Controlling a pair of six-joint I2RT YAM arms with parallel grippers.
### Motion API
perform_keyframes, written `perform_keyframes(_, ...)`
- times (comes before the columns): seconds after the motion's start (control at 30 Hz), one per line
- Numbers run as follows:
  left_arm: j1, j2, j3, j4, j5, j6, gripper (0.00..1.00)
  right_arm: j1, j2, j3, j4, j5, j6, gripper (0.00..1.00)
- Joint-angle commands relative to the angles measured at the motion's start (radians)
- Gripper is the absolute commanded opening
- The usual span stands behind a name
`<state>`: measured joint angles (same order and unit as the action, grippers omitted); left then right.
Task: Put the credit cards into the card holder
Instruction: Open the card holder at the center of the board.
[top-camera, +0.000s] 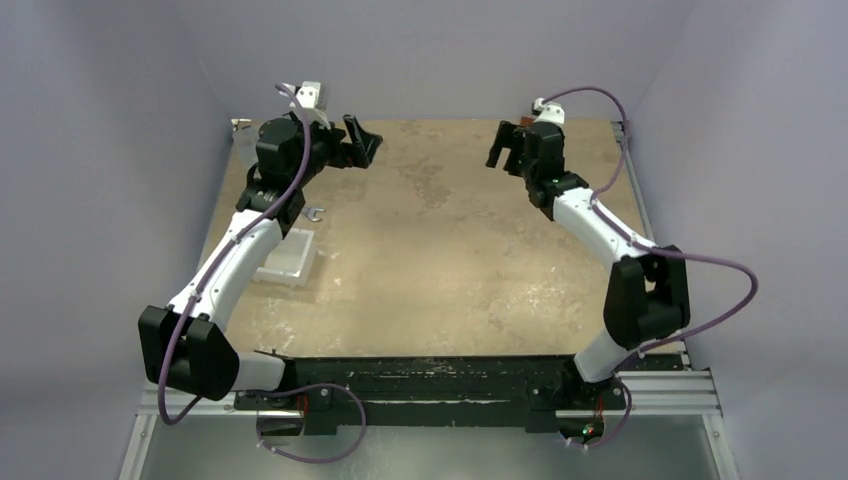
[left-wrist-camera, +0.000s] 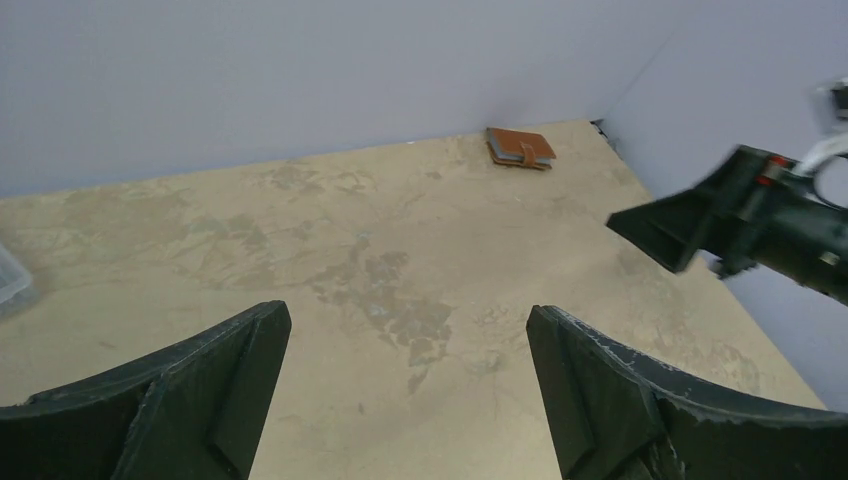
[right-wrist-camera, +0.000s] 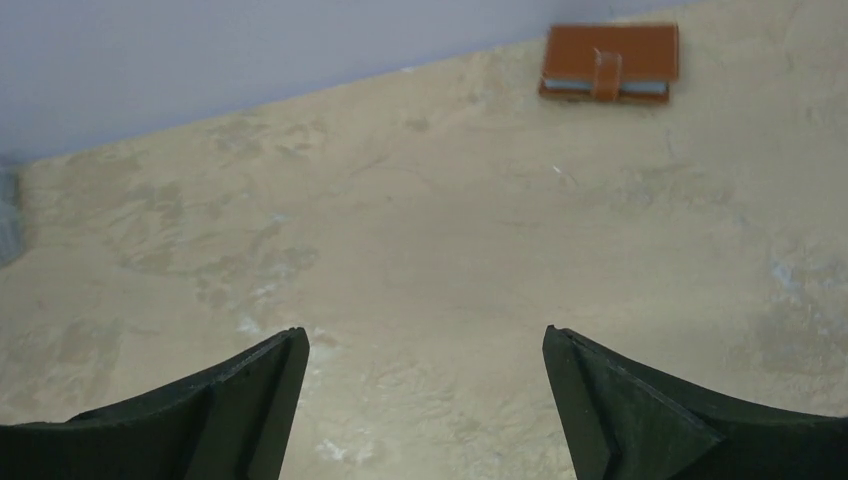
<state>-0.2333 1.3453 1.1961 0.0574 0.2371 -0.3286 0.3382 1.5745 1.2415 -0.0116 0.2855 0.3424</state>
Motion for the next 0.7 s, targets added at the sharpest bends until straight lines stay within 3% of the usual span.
perform_keyframes(0.0, -0.039, -0.02, -0.01, 0.06, 0.018, 0.03, 0.98, -0.124, 0.115, 0.072, 0.022, -0.191, 0.154, 0.99)
perform_keyframes(0.23, -0.074, -0.011, -0.018, 0.065, 0.025, 0.039, 0.98, -0.267, 0.243, 0.049, 0.291, -0.37, 0.415, 0.99)
perform_keyframes(0.5, -0.098, -0.004, -0.032, 0.078, 0.029, 0.039, 0.98, -0.367, 0.464, -0.032, 0.825, -0.436, 0.912, 0.99)
perform_keyframes(0.67, -0.111, 0.009, -0.036, 0.084, 0.034, 0.038, 0.98, -0.373, 0.629, 0.077, 0.856, -0.379, 1.084, 0.99)
